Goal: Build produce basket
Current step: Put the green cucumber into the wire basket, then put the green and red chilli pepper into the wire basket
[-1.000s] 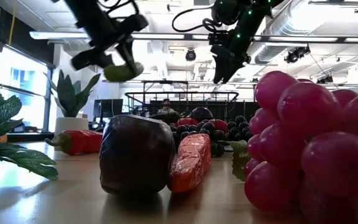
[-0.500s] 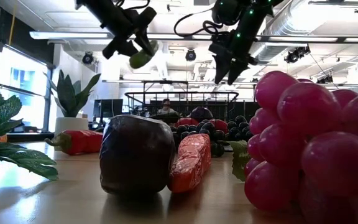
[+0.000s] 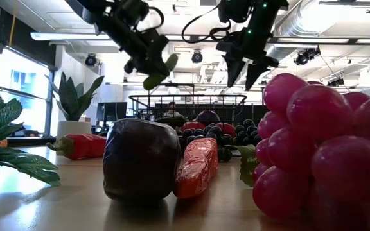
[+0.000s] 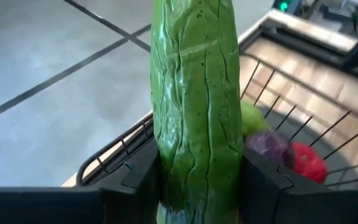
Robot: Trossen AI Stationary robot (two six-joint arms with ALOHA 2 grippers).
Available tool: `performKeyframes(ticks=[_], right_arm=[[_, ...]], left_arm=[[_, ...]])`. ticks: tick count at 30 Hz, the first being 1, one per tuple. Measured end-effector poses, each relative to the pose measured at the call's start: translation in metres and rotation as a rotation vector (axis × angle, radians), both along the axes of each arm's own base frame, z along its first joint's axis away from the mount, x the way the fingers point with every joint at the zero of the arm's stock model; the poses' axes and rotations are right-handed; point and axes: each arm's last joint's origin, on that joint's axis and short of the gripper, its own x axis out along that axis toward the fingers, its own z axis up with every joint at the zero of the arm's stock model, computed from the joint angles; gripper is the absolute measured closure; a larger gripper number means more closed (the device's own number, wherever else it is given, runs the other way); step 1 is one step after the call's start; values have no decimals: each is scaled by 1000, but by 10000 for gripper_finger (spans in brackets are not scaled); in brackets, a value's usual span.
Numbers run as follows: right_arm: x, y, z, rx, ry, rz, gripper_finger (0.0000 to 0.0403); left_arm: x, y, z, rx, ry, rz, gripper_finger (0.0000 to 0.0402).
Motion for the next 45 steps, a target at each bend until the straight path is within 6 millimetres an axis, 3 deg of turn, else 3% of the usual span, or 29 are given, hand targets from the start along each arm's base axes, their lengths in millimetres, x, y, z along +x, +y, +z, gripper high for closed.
performKeyframes(ticks=[12,22,28,38,45], right_arm=[[-8,37,-6,122,85,-159,100],[-3,66,-7,175,48,-200,100],[-2,87,-7,248,33,-217,100],[-9,125,-8,300,69,-266,100],[-19,142,-9,290,130,-292,100]], left_arm=[[21,16,-37,75,141,-108,248],[31,26,-62,124,230,-160,247],[31,27,-67,135,271,-186,238],[31,27,-67,156,291,-173,170],[31,27,-64,149,282,-166,146]])
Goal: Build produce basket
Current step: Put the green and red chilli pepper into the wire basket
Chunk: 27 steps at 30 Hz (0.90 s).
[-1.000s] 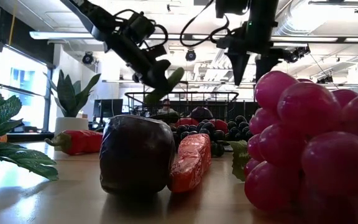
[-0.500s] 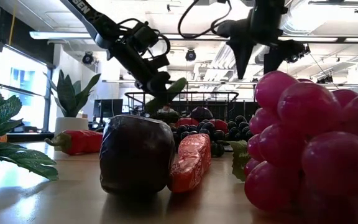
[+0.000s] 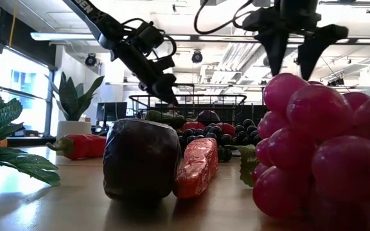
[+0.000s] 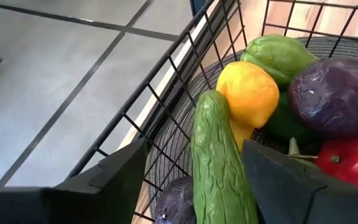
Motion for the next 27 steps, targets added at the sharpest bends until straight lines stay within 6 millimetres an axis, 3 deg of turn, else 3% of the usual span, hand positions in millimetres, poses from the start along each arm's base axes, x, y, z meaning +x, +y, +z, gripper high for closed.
performKeyframes(ticks=[6,14,20,27], right_arm=[[-11,11,0,-16,96,63,100],[-20,27,-3,41,204,362,100],[-31,37,-21,139,303,591,100],[-47,48,-42,201,417,900,100]], left_arm=[[5,4,19,-16,-19,23,146],[12,8,56,-22,-2,-2,149],[16,7,81,-66,-24,-65,149],[20,4,92,-67,-40,-93,149]])
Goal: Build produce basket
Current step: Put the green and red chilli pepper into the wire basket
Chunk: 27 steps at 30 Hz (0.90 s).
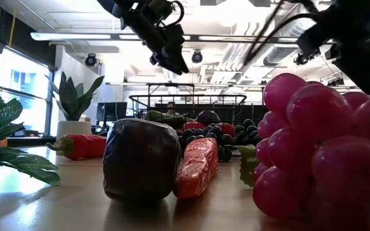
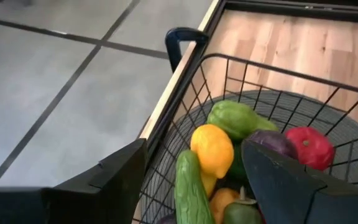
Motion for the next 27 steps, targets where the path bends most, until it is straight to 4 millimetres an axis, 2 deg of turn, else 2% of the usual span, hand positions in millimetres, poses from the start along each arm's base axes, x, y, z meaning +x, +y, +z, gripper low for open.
performKeyframes(ticks=[6,10,21,27], right_arm=[[-13,13,-12,-27,33,272,100],[-21,16,-22,-70,57,355,100],[-35,14,-61,-48,58,368,103],[-40,12,-77,-32,36,365,138]], left_arm=[[3,-8,-1,-19,15,-16,149],[1,-19,5,-14,35,-12,149],[-13,-45,39,9,-37,35,149],[-22,-52,54,38,-75,48,149]])
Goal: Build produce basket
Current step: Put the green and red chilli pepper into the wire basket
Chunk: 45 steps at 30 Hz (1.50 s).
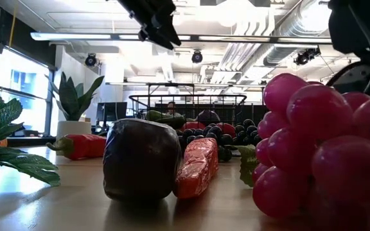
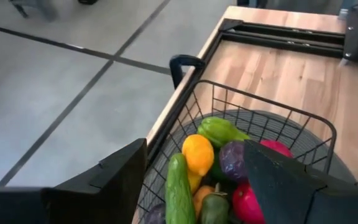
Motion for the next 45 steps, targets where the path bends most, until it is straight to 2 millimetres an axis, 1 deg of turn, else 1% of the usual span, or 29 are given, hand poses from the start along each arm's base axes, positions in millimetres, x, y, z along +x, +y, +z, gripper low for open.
performKeyframes(ticks=[6,14,16,21,26,30,34,37,41,45], right_arm=[[-1,0,-9,47,-17,-11,189],[-1,1,-13,70,-34,-42,304],[-1,1,-12,70,-33,-56,321],[-2,2,-7,104,-53,-115,322],[-7,0,12,141,-148,-203,315],[-12,-4,31,195,-236,-310,317],[-13,-8,49,275,-358,-435,319],[-11,-13,61,336,-476,-529,320],[-3,-22,76,384,-671,-629,320],[8,-32,86,401,-836,-690,320]], left_arm=[[-2,0,2,5,-8,44,149],[-2,0,2,5,0,50,149],[-3,0,2,6,0,54,149],[-3,0,2,-10,-14,67,149],[-3,0,1,-31,-32,85,149],[-3,0,1,-49,-33,95,149],[-6,-2,-1,-67,-4,98,149],[-9,-3,-2,-85,13,113,149],[-16,-7,-3,-108,67,121,149],[-23,-11,-1,-97,113,131,149]])
